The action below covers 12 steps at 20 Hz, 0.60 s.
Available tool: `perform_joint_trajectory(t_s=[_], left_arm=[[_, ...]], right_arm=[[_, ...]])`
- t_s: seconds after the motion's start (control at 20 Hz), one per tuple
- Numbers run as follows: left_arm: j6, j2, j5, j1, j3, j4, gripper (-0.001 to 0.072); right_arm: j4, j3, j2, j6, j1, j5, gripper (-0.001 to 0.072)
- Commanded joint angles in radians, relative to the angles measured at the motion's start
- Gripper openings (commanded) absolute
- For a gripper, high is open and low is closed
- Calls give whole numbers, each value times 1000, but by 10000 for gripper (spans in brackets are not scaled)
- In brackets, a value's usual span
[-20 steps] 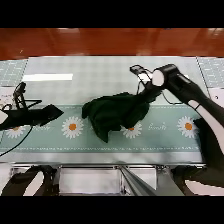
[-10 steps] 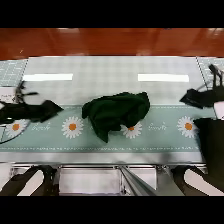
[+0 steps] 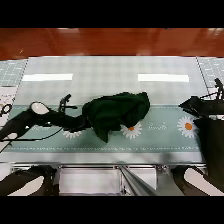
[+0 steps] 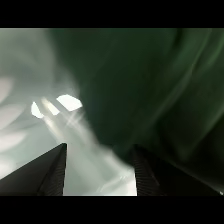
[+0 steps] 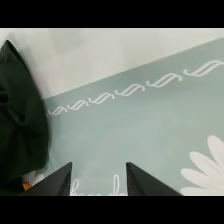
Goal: Fold the shirts.
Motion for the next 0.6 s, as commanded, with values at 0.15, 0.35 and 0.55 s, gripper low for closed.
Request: perform_joint_trajectory(t_s=[0.15,0.35,0.55], left_arm=[[-17,-114,203,-117,13,-159,508],[26,-132,230,-146,68,-161,61],[100,-130,158,-106,124,-156,18]], right_arm=[[23,-6,1,-14,-6,9,406],[17,-6,1,-14,18,20,406],[12,-11,-3,-13,136,31,406]])
